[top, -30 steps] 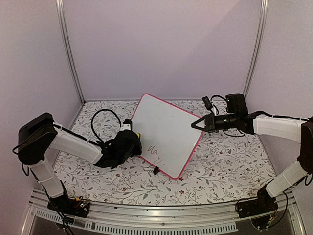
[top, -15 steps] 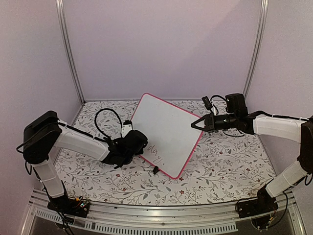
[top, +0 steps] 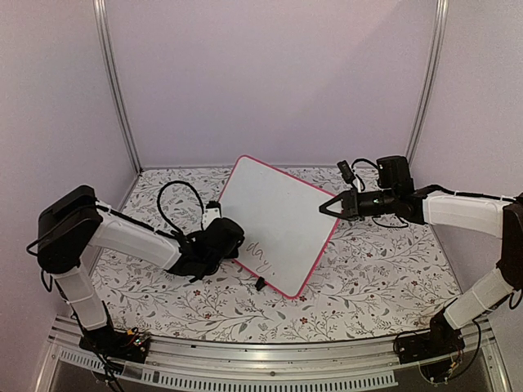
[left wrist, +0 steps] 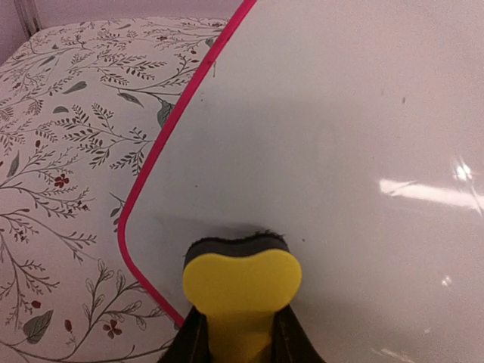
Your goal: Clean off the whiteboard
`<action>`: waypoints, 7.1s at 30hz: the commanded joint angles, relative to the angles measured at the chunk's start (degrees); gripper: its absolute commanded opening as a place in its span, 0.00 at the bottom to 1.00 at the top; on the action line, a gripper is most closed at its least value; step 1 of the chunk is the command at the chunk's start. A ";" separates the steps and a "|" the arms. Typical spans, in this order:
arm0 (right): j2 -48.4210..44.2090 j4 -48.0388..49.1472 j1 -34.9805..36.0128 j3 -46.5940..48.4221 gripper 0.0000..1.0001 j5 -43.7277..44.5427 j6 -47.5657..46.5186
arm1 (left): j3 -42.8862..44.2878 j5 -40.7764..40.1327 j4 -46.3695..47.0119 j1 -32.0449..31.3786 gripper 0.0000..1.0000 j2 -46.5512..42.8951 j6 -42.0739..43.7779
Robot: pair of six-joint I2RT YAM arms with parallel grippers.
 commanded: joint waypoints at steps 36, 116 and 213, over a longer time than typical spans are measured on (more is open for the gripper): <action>3.25 -6.75 2.00 -1.21 0.00 0.28 -1.70 | 3.78 -0.18 -13.59 -0.22 0.00 4.34 -2.04; -0.56 -8.71 2.52 -0.72 0.00 3.19 -2.83 | -10.72 43.42 11.02 10.65 0.00 -13.37 4.47; -21.27 4.87 -3.42 -11.06 0.00 1.18 0.63 | -15.24 45.50 18.29 10.54 0.00 -16.05 -6.76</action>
